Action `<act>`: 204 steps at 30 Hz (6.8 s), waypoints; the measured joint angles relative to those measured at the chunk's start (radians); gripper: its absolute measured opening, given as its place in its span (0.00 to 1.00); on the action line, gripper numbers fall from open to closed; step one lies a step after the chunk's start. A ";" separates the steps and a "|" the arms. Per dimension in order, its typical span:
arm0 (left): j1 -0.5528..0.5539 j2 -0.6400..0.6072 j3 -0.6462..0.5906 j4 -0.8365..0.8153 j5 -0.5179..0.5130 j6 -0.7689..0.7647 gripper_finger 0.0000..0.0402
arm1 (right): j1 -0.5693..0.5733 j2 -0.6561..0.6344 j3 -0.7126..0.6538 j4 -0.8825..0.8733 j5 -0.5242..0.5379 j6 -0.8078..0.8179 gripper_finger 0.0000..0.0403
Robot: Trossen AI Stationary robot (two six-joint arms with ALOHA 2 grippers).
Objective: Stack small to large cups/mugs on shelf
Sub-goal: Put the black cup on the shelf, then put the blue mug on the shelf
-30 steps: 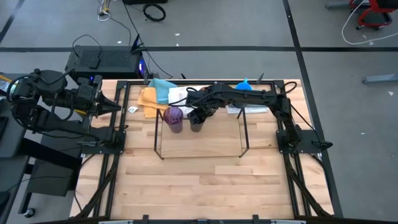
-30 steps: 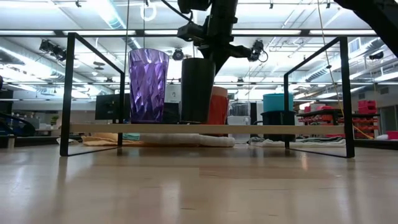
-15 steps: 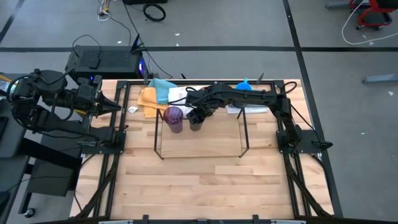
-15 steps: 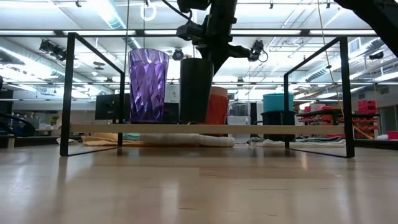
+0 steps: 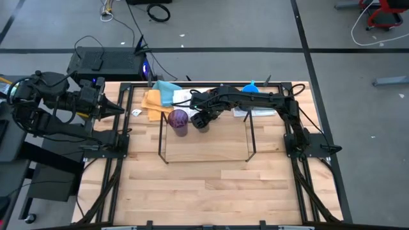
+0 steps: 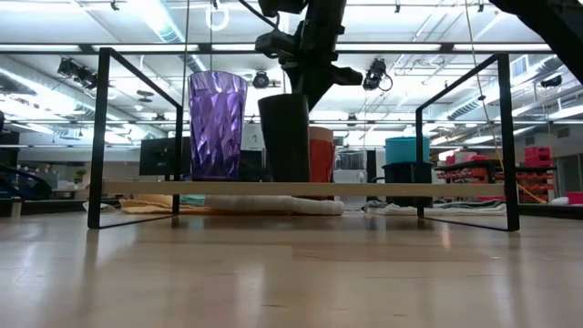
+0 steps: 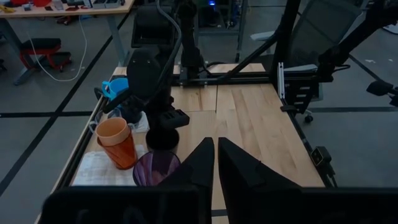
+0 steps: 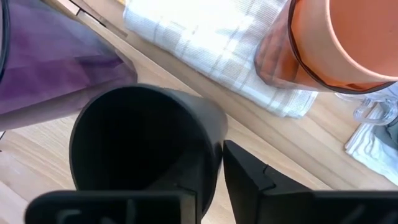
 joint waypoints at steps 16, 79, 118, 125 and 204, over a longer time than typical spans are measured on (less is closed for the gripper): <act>0.000 0.000 0.000 -0.002 0.000 0.000 0.08 | 0.000 0.000 0.000 0.012 -0.007 0.015 0.19; 0.000 0.000 0.000 -0.006 0.000 0.006 0.09 | -0.031 -0.010 0.150 -0.051 -0.068 -0.052 0.40; 0.000 0.001 0.000 0.028 0.000 0.006 0.10 | -0.066 -0.030 0.223 -0.258 -0.127 -0.869 0.39; 0.000 0.019 0.000 0.219 0.000 0.022 0.07 | -0.053 -0.127 0.223 -0.206 -0.129 -0.996 0.38; 0.146 0.341 0.000 0.423 -0.078 0.154 0.07 | -0.711 -0.470 -0.467 0.033 -0.094 -0.359 0.37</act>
